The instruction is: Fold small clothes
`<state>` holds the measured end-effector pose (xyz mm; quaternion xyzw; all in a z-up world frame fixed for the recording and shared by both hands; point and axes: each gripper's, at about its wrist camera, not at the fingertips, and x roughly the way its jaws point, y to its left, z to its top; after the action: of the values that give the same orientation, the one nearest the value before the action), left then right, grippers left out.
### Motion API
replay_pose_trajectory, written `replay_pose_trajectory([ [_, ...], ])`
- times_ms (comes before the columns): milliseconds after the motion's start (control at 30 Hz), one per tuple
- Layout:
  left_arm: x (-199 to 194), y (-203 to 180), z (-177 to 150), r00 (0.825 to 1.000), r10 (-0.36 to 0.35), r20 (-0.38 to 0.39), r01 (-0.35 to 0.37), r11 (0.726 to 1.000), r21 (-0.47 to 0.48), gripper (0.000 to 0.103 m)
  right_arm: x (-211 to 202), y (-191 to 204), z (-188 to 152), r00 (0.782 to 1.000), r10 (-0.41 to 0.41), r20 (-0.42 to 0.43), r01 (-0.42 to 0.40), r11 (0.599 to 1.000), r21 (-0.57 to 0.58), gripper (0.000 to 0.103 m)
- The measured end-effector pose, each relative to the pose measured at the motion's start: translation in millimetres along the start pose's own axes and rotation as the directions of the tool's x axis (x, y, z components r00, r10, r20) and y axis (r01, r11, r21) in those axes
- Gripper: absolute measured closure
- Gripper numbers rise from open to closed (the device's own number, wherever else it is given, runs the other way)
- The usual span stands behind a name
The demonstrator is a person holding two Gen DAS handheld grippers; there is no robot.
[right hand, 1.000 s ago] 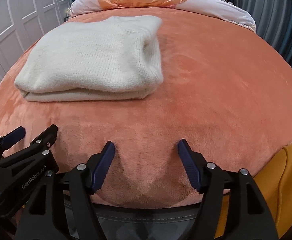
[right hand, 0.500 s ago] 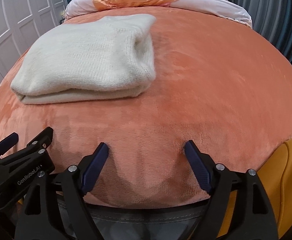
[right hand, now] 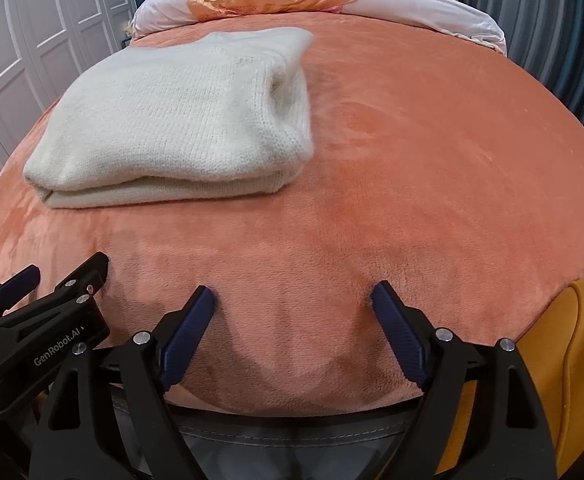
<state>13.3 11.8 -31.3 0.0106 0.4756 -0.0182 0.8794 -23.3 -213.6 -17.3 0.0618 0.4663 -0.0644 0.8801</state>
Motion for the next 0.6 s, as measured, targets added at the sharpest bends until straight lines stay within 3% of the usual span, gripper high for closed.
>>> replay_pose_trajectory([
  [600, -3.8, -4.4, -0.1, 0.999, 0.031, 0.012, -0.031, 0.999, 0.011, 0.011, -1.3, 3.2, -1.2, 1.000, -0.005, 0.006, 0.005, 1.000, -0.010, 0.023],
])
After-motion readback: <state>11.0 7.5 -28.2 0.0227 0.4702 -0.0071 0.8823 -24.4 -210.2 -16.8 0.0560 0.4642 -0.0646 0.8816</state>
